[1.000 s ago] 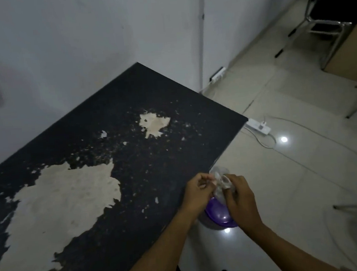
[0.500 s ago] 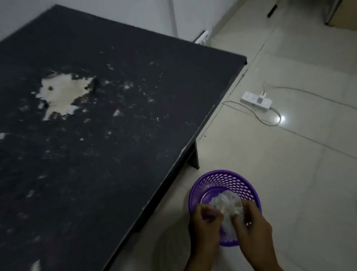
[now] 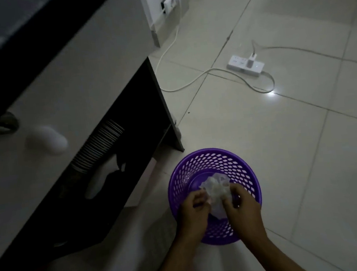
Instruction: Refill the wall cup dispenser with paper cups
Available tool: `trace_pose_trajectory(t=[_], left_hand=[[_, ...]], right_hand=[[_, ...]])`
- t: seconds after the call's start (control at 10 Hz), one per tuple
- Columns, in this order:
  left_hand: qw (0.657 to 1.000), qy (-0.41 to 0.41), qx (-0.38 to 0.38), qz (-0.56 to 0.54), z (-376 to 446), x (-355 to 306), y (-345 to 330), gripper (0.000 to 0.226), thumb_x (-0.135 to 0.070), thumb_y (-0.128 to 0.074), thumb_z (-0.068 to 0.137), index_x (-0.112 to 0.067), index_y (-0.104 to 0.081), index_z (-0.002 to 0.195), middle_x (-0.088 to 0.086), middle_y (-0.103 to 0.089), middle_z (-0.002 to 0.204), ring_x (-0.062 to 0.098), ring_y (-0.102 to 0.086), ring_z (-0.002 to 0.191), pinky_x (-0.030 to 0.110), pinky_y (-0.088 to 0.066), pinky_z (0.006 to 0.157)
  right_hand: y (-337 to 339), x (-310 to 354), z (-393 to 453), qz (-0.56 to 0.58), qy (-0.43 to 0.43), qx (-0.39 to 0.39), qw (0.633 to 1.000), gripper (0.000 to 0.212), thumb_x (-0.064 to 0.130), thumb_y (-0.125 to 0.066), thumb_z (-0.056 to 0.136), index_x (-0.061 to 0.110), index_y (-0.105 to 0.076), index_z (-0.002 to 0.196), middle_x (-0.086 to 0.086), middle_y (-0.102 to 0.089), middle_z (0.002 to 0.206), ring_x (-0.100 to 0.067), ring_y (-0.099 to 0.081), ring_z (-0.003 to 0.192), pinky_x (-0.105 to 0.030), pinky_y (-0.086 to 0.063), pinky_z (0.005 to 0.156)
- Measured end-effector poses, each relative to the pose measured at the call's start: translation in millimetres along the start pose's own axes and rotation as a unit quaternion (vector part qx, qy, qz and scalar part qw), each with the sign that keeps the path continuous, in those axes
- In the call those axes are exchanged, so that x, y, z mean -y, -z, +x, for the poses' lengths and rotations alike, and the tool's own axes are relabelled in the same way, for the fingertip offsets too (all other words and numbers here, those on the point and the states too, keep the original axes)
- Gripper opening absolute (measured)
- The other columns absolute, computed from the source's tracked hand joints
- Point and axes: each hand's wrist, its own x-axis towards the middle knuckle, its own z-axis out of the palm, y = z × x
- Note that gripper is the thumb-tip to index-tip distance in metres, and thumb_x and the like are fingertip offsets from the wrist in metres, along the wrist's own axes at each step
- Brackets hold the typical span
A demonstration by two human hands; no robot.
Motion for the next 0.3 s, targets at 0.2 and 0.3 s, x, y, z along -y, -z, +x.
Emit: trace_pose_trajectory(t=[0.2, 0.3], left_hand=[[0.999, 0.027, 0.002, 0.031, -3.1, -11.6, 6.7, 0.042, -0.017, -0.061, 0.091, -0.021, -0.049, 0.131, -0.002, -0.054, 0.125, 0.014, -0.052, 0.113, 0.017, -0.046, 0.077], [0.999, 0.014, -0.012, 0.036, -14.5, -23.7, 9.9, 0.039, -0.017, -0.061, 0.091, -0.019, -0.051, 0.128, 0.001, -0.055, 0.130, 0.015, -0.052, 0.113, 0.019, -0.044, 0.078]], right_hand=[[13.9, 0.9, 6.1, -0.056, -0.031, 0.062, 0.996, 0.051, 0.013, -0.059, 0.091, 0.017, -0.043, 0.140, -0.006, -0.055, 0.132, -0.021, -0.055, 0.117, -0.024, -0.042, 0.091], [19.9, 15.5, -3.4, -0.036, -0.029, 0.028, 0.999, 0.046, 0.014, -0.059, 0.092, 0.018, -0.047, 0.136, -0.005, -0.057, 0.132, -0.011, -0.054, 0.105, -0.024, -0.046, 0.085]])
